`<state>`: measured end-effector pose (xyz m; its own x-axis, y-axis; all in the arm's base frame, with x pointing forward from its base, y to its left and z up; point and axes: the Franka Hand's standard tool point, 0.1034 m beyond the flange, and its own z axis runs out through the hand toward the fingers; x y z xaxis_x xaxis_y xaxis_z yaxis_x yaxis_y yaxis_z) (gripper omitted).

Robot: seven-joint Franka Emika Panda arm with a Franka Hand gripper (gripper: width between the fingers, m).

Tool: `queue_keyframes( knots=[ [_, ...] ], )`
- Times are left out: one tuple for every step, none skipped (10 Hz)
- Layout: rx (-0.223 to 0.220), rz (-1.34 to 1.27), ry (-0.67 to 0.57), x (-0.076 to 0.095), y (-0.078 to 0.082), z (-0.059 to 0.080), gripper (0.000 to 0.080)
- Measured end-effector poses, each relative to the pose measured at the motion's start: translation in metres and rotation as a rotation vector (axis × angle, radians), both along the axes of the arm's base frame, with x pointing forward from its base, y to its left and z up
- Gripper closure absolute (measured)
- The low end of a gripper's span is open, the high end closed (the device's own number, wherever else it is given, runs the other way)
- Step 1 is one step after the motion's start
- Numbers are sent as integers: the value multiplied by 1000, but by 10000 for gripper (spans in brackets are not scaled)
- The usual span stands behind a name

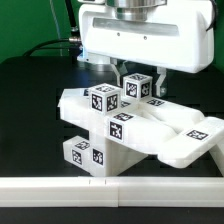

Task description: Assemble chair

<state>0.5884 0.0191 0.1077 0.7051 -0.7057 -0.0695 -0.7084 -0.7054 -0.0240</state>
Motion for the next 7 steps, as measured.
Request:
queue_keyframes(
  knots=[
    [0, 0, 0, 0, 0, 0, 218],
    [0, 0, 0, 0, 0, 0, 162],
    [0, 0, 0, 0, 0, 0, 153],
    [0, 0, 0, 0, 0, 0, 153],
    [0, 0, 0, 0, 0, 0, 151],
    [0, 0, 0, 0, 0, 0, 151],
    [0, 0, 0, 0, 0, 0, 151]
  ],
)
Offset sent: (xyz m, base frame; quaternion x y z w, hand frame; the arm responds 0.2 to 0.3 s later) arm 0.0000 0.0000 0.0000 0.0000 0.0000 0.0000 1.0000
